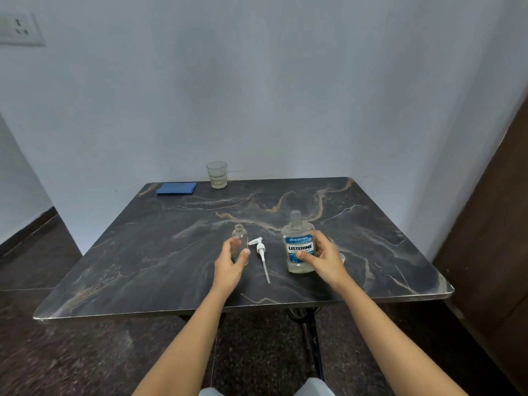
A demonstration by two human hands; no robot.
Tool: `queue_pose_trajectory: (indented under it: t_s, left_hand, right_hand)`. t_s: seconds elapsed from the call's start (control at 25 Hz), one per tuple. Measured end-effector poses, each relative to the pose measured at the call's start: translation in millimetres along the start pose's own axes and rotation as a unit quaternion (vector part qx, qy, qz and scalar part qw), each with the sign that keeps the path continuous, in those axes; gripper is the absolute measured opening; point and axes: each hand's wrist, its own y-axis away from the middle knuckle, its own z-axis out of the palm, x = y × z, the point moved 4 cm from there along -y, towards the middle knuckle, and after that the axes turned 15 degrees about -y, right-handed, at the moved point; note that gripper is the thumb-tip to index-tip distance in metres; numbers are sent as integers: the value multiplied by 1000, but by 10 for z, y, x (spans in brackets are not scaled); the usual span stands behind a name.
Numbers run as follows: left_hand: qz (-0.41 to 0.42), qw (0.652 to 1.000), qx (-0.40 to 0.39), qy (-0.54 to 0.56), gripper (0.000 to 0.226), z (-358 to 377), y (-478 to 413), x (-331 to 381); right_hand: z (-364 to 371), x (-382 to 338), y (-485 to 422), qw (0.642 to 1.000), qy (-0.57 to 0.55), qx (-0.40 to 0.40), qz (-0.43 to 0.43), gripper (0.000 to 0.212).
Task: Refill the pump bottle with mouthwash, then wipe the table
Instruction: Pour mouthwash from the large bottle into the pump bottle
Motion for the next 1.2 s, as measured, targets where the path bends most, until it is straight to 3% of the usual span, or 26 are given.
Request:
queue_pose_trajectory:
  t_s: [0.2,0.32,0.52,0.8,1.2]
  left_hand:
    - [23,999,-6,-22,39,30,57,37]
    - [-2,1000,25,-16,40,-190,249,-87]
    - [12,1000,18,3,42,-93,385,-59]
    - [-4,997,-38,61,42,-208,418,-69]
    - [1,997,-35,69,45,-206,437,-80]
  right_hand:
    - [37,-248,-54,993,116,8,-27,37]
    - [348,-340,27,981,185,-50,-35,38]
    - [392,-324,112,964,257,-57,-23,42]
    - [546,-455,127,942,326,-74,-38,38]
    - [652,-559,87,929,361,-81,-2,42]
